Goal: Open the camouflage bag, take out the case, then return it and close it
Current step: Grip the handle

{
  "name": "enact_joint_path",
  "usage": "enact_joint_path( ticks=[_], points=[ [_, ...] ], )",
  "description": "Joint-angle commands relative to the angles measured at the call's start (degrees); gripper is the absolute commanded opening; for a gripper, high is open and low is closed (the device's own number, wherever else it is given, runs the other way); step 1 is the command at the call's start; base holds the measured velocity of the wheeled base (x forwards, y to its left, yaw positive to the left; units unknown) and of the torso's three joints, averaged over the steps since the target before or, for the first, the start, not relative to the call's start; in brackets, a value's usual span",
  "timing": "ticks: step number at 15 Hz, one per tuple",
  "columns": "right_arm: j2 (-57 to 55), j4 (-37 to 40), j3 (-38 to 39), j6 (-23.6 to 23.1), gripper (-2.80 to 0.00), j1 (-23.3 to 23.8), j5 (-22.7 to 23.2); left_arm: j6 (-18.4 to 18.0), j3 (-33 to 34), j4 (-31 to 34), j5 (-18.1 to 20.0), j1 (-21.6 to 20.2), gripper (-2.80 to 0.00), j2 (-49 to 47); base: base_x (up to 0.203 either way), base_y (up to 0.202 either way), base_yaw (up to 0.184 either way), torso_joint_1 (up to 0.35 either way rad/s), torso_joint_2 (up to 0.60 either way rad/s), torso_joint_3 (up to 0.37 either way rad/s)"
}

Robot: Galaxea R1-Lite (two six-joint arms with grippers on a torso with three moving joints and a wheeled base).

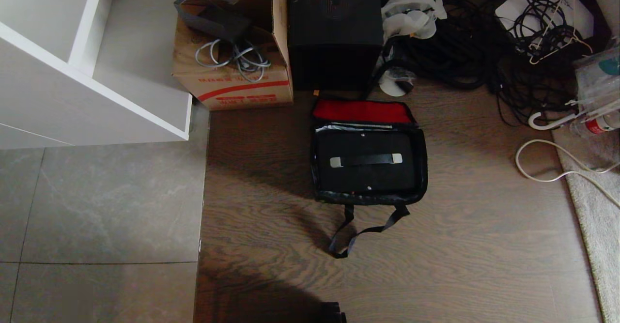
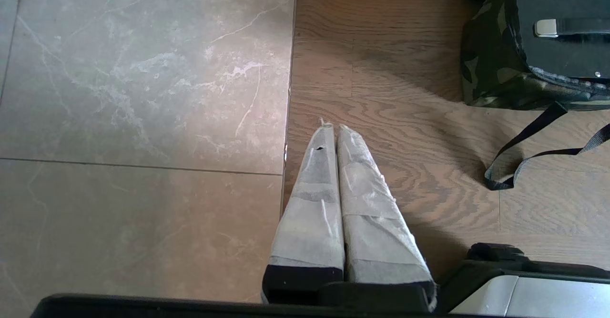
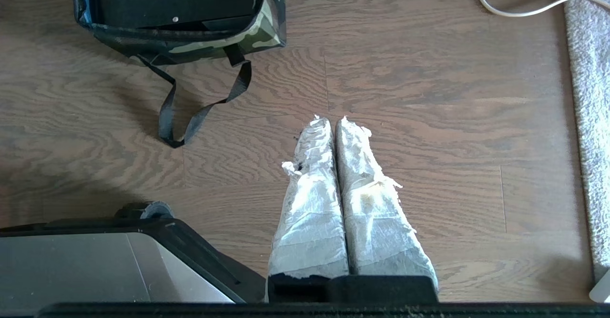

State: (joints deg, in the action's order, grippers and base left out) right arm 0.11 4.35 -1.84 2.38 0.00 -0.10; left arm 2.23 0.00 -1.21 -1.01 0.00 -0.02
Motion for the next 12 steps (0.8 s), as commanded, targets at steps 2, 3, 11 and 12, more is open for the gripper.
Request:
enact_joint_path(
  ticks=[2,3,11,12],
  points=[
    [-0.1,0.0,0.0,0.0,-2.80,0.0,0.0,0.1,0.5,0.0,0.0,0.0,-2.80,0.0,0.000,0.000,0.000,0.000,0.00,0.000],
    [-0.1,0.0,0.0,0.0,-2.80,0.0,0.0,0.1,0.5,0.0,0.0,0.0,-2.80,0.1,0.000,0.000,0.000,0.000,0.00,0.000],
    [-0.1,0.0,0.0,0.0,-2.80,0.0,0.0,0.1,0.5,0.0,0.0,0.0,-2.80,0.0,0.000,0.000,0.000,0.000,0.00,0.000],
    [0.0,0.0,0.0,0.0,-2.80,0.0,0.0,0.1,0.5,0.0,0.0,0.0,-2.80,0.1,0.000,0.000,0.000,0.000,0.00,0.000]
  ],
)
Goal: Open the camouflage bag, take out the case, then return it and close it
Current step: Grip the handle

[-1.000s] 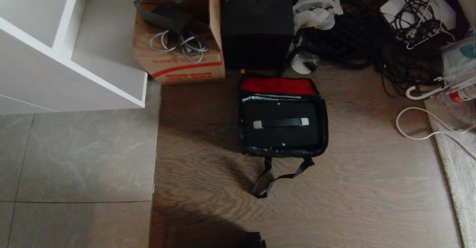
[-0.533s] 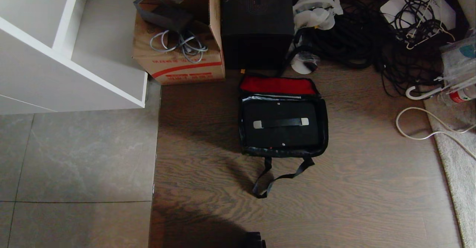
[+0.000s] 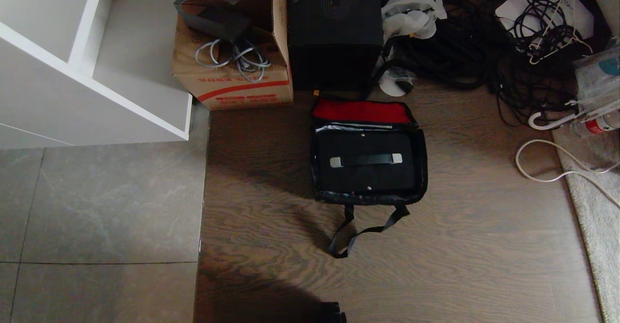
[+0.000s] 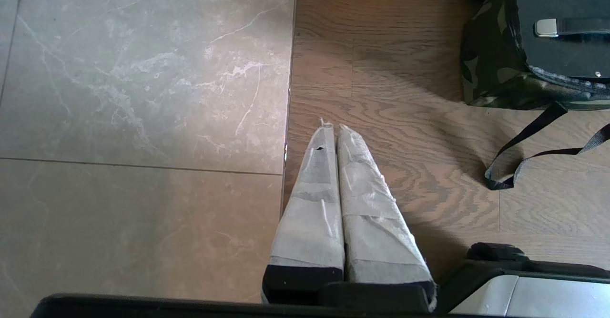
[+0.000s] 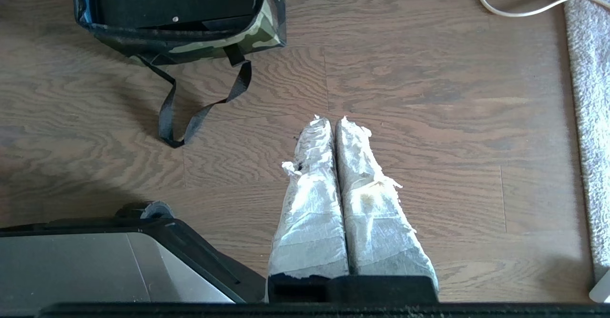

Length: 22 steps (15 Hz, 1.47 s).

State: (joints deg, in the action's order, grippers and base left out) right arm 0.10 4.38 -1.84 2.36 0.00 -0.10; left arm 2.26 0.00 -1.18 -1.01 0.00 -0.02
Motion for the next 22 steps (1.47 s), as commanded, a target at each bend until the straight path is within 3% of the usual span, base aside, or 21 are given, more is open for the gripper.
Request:
enact_joint_path(
  ticks=[1,22],
  points=[
    [-0.1,0.0,0.0,0.0,-2.80,0.0,0.0,0.0,0.5,0.0,0.0,0.0,-2.80,0.0,0.000,0.000,0.000,0.000,0.00,0.000],
    [-0.1,0.0,0.1,0.1,-2.80,0.0,0.0,0.0,0.5,-0.1,0.0,0.0,-2.80,0.0,0.000,0.000,0.000,0.000,0.00,0.000]
  ],
)
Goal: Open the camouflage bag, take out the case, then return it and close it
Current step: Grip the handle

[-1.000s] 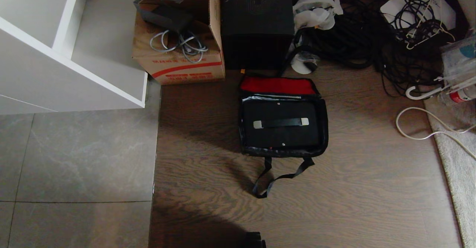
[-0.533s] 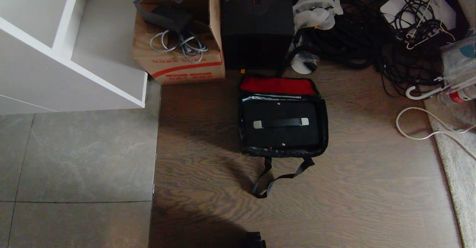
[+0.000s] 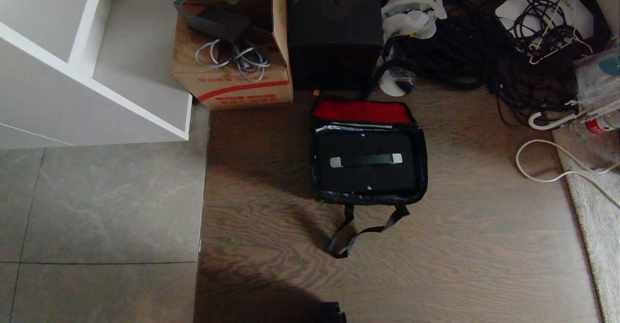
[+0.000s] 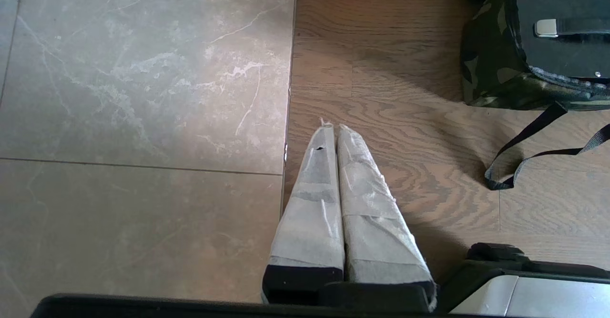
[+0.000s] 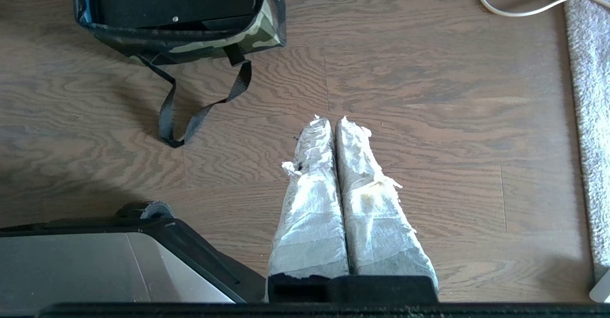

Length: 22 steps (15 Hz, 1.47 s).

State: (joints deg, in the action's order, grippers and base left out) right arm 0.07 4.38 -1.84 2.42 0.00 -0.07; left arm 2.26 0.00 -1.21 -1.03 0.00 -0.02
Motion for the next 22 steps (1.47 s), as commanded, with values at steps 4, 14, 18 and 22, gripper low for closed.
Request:
enact_joint_path(
  ticks=[4,14,18,22],
  points=[
    [-0.1,0.0,0.0,0.0,-2.80,0.0,0.0,0.0,0.5,0.0,0.0,0.0,-2.80,0.0,0.000,0.000,0.000,0.000,0.00,0.000],
    [-0.1,0.0,0.0,0.0,-2.80,0.0,0.0,0.0,0.5,0.0,0.0,0.0,-2.80,0.0,0.000,0.000,0.000,0.000,0.00,0.000],
    [-0.1,0.0,0.0,0.0,-2.80,0.0,0.0,0.0,0.5,0.0,0.0,0.0,-2.80,0.0,0.000,0.000,0.000,0.000,0.00,0.000],
    [-0.1,0.0,0.0,0.0,-2.80,0.0,0.0,0.0,0.5,0.0,0.0,0.0,-2.80,0.0,0.000,0.000,0.000,0.000,0.00,0.000]
  ],
)
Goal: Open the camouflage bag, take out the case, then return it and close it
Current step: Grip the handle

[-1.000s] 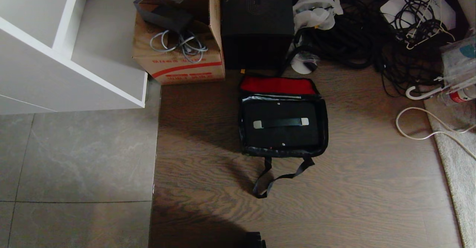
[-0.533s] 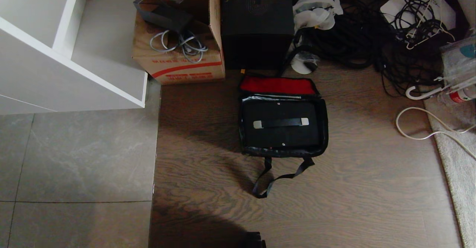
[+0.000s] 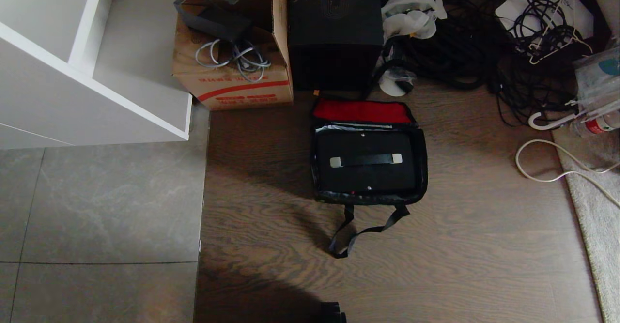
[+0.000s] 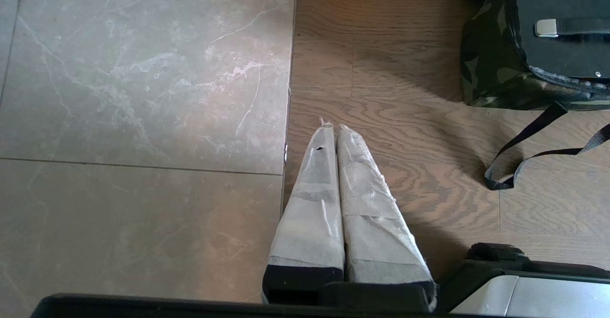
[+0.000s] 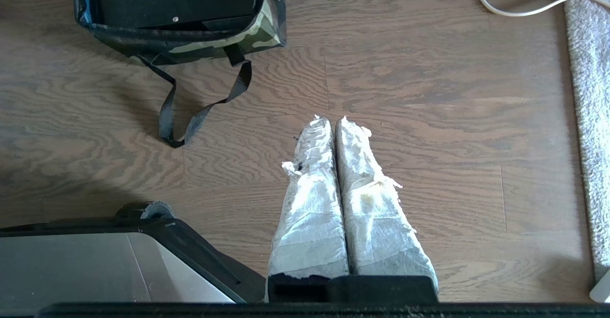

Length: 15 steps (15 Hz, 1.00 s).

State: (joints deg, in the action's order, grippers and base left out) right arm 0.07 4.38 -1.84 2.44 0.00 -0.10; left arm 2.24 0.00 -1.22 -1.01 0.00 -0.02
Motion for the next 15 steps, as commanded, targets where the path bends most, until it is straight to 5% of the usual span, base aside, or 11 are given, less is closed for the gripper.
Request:
enact_joint_path(
  ticks=[1,15],
  points=[
    [-0.1,0.0,0.0,0.0,-2.80,0.0,0.0,0.0,0.5,0.0,0.0,0.0,-2.80,0.1,0.000,0.000,0.000,0.000,0.00,0.000],
    [-0.1,0.0,0.0,0.0,-2.80,0.0,0.0,0.0,0.5,0.0,0.0,0.0,-2.80,0.0,0.000,0.000,0.000,0.000,0.00,0.000]
  ],
)
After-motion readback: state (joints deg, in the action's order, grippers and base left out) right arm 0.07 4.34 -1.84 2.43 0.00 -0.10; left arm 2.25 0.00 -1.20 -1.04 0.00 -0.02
